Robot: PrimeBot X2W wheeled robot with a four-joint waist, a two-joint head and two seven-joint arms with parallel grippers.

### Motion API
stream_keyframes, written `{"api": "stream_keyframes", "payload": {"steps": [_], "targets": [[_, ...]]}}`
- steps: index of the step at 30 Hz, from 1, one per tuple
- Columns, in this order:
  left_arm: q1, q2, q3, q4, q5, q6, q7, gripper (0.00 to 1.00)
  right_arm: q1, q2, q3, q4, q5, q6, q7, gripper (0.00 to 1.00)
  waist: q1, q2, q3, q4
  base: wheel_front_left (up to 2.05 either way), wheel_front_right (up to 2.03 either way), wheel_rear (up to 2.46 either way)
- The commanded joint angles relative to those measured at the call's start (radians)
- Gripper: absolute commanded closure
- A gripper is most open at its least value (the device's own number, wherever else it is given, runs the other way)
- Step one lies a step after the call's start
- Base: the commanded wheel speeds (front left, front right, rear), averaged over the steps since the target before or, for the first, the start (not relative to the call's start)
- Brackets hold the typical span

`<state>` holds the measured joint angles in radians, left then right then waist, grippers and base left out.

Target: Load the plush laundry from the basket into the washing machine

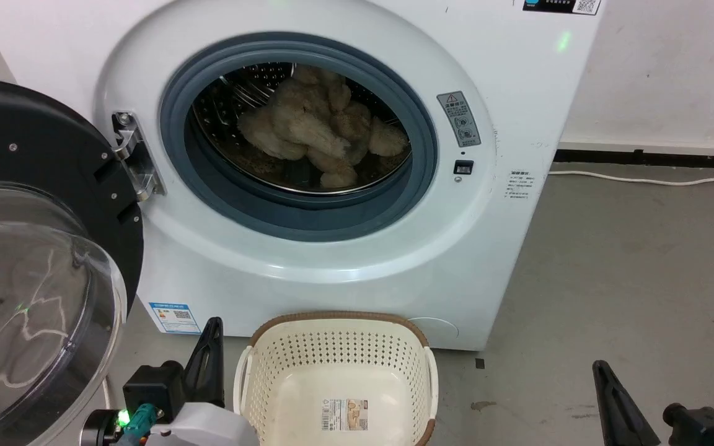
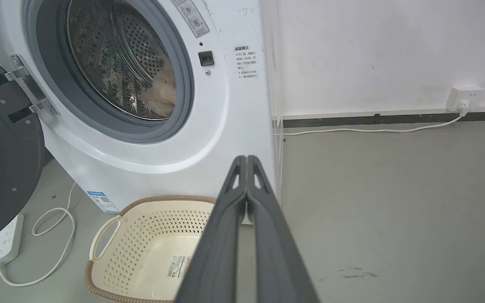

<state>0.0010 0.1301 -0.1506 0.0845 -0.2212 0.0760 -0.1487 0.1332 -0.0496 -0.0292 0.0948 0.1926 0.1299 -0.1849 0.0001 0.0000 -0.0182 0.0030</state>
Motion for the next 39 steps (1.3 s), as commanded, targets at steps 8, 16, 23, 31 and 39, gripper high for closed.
{"api": "stream_keyframes", "payload": {"steps": [8, 16, 23, 31, 39], "targets": [[0.0, -0.01, 0.015, -0.012, 0.024, -0.011, 0.016, 1.0, -0.024, 0.0, 0.003, -0.012, -0.022, 0.0, 0.017, 1.0, 0.0, 0.0, 0.001, 0.0, 0.0, 0.0, 0.0], [0.0, -0.016, 0.026, -0.019, 0.041, -0.017, 0.027, 1.0, -0.034, 0.0, 0.005, -0.019, -0.036, 0.0, 0.031, 1.0, 0.0, 0.0, 0.003, 0.0, 0.0, 0.0, 0.0], [0.0, -0.021, 0.036, -0.024, 0.055, -0.022, 0.037, 1.0, -0.042, 0.0, 0.007, -0.025, -0.049, 0.0, 0.044, 1.0, 0.0, 0.0, 0.004, -0.001, 0.0, 0.0, 0.0], [0.0, -0.027, 0.048, -0.03, 0.072, -0.027, 0.048, 1.0, -0.051, 0.0, 0.009, -0.032, -0.063, 0.0, 0.058, 1.0, 0.0, 0.0, 0.005, -0.001, 0.0, 0.0, 0.0], [0.0, -0.033, 0.059, -0.036, 0.089, -0.033, 0.059, 1.0, -0.06, 0.0, 0.011, -0.039, -0.077, 0.0, 0.072, 1.0, 0.0, 0.0, 0.007, -0.001, 0.0, 0.0, 0.0]]}}
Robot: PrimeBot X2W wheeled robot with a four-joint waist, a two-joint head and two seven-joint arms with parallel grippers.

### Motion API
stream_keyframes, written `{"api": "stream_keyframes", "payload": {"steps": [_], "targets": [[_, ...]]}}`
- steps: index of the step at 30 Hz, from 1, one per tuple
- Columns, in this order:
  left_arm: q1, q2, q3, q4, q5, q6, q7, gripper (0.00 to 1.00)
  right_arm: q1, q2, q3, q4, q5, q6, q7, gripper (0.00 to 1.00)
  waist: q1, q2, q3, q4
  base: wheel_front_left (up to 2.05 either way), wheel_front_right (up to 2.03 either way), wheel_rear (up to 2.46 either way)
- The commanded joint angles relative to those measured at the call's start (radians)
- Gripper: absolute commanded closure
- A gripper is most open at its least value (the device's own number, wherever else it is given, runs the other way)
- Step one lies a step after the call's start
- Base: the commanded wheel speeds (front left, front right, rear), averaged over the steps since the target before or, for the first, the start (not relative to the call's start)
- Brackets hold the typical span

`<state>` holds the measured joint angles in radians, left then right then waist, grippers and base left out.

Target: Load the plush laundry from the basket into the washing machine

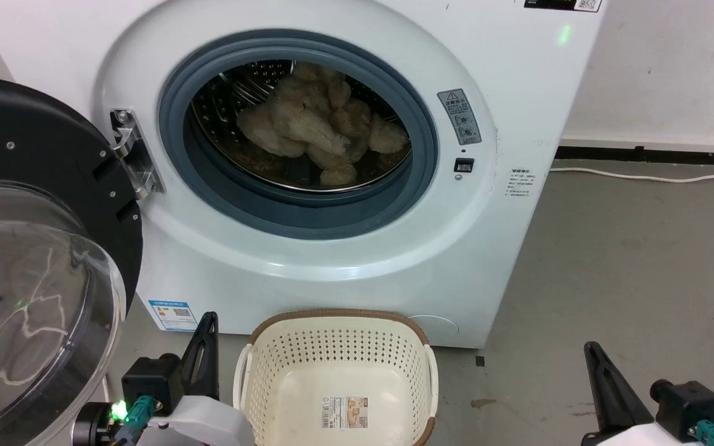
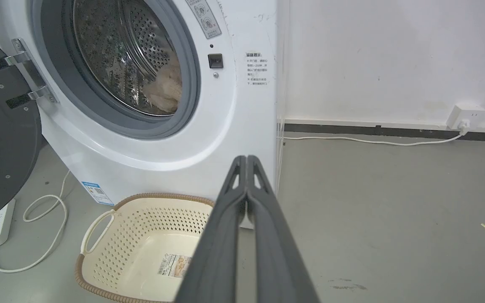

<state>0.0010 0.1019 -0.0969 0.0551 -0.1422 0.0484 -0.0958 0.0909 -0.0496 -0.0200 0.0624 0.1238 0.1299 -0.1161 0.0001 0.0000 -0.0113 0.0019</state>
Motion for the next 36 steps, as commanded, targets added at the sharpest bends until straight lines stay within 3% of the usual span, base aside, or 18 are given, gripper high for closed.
{"api": "stream_keyframes", "payload": {"steps": [1, 36], "targets": [[0.0, -0.006, 0.007, -0.007, 0.012, -0.006, 0.008, 1.0, -0.019, 0.0, 0.003, -0.008, -0.01, 0.0, 0.005, 1.0, -0.0001, 0.0, 0.0, 0.0, 0.0, 0.0, 0.0], [-0.001, -0.031, 0.056, -0.033, 0.082, -0.029, 0.055, 1.0, -0.058, 0.0, 0.012, -0.037, -0.072, 0.001, 0.065, 1.0, -0.0001, 0.0, 0.006, -0.001, 0.0, 0.0, 0.0]]}}
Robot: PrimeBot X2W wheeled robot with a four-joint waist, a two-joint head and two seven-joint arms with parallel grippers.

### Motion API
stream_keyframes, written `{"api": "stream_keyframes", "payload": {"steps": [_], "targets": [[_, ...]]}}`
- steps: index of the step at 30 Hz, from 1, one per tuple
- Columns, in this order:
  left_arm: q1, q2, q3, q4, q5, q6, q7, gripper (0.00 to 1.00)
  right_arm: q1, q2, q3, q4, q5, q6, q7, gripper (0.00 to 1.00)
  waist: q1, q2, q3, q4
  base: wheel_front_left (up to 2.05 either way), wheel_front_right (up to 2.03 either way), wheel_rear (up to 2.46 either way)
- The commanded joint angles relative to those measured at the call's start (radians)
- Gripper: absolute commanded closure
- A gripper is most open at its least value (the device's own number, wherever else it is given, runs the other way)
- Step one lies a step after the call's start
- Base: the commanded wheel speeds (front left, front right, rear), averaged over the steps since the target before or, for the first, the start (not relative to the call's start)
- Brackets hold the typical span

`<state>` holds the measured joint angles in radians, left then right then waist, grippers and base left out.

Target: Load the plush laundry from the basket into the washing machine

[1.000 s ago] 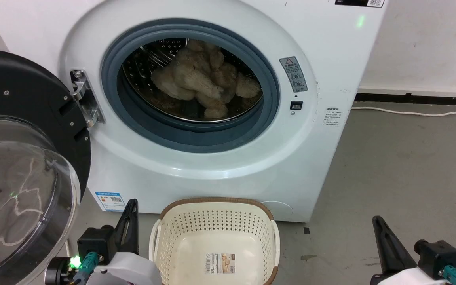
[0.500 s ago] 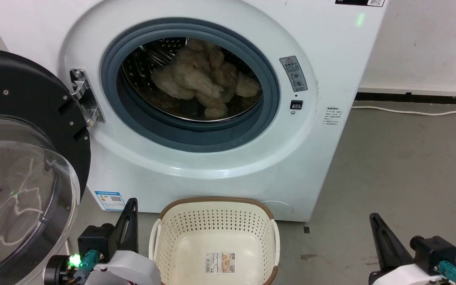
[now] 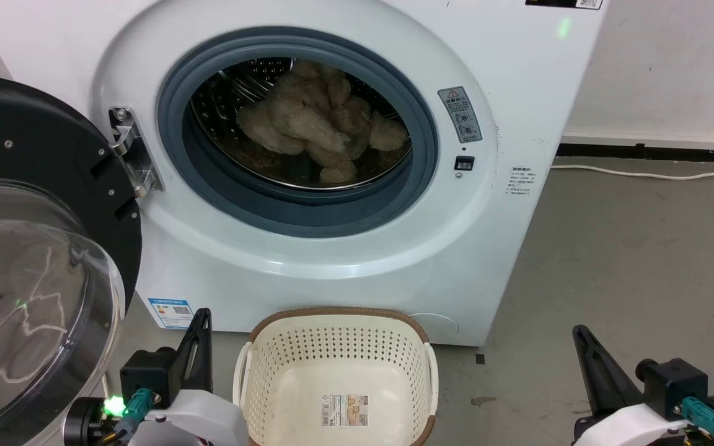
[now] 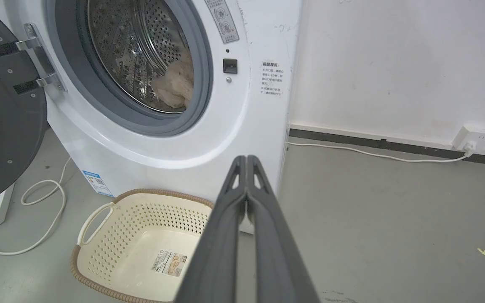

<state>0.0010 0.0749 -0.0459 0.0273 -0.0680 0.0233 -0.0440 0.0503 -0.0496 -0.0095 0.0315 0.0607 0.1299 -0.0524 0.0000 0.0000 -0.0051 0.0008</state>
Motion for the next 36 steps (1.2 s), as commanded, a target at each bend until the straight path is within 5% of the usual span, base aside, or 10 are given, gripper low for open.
{"api": "stream_keyframes", "payload": {"steps": [1, 36], "targets": [[-0.001, -0.004, 0.006, -0.006, 0.01, -0.004, 0.005, 1.0, -0.018, 0.0, 0.002, -0.007, -0.01, 0.001, 0.003, 1.0, 0.0, 0.0, 0.0, 0.0, 0.0, 0.0, 0.0], [-0.001, -0.025, 0.046, -0.027, 0.068, -0.023, 0.044, 1.0, -0.05, -0.001, 0.009, -0.032, -0.061, 0.001, 0.052, 1.0, 0.0, 0.0, 0.005, -0.001, 0.0, 0.0, 0.0]]}}
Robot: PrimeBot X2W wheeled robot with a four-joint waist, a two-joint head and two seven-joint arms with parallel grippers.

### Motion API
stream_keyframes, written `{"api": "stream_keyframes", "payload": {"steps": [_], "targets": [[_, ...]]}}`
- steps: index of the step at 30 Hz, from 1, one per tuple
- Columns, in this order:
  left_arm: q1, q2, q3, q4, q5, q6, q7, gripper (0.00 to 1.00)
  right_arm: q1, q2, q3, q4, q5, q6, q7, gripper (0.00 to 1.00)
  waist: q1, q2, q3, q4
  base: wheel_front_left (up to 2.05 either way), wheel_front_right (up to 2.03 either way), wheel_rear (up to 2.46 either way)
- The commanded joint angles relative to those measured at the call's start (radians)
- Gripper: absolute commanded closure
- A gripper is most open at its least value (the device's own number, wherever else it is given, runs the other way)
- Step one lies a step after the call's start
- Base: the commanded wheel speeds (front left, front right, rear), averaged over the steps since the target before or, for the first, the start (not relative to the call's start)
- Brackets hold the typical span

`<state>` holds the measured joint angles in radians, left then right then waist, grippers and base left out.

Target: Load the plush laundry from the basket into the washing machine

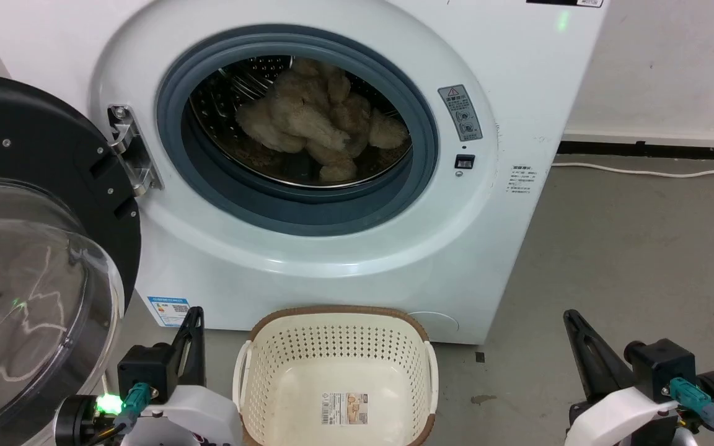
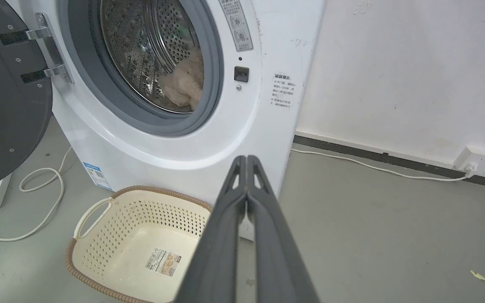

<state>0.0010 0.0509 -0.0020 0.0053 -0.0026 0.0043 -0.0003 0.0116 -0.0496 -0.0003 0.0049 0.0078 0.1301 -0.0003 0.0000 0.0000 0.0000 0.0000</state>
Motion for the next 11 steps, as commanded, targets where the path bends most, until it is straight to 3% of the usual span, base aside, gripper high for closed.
{"api": "stream_keyframes", "payload": {"steps": [1, 11], "targets": [[-0.001, -0.001, 0.002, -0.005, 0.003, -0.004, 0.0, 1.0, -0.012, -0.001, 0.0, -0.005, -0.008, 0.001, 0.0, 1.0, 0.0, 0.0, 0.0, 0.0, 0.0, 0.0, 0.0], [-0.001, -0.001, 0.002, -0.005, 0.003, -0.004, 0.0, 1.0, -0.012, -0.001, 0.0, -0.005, -0.008, 0.001, 0.0, 1.0, 0.0, 0.0, 0.0, 0.0, 0.0, 0.0, 0.0]]}}
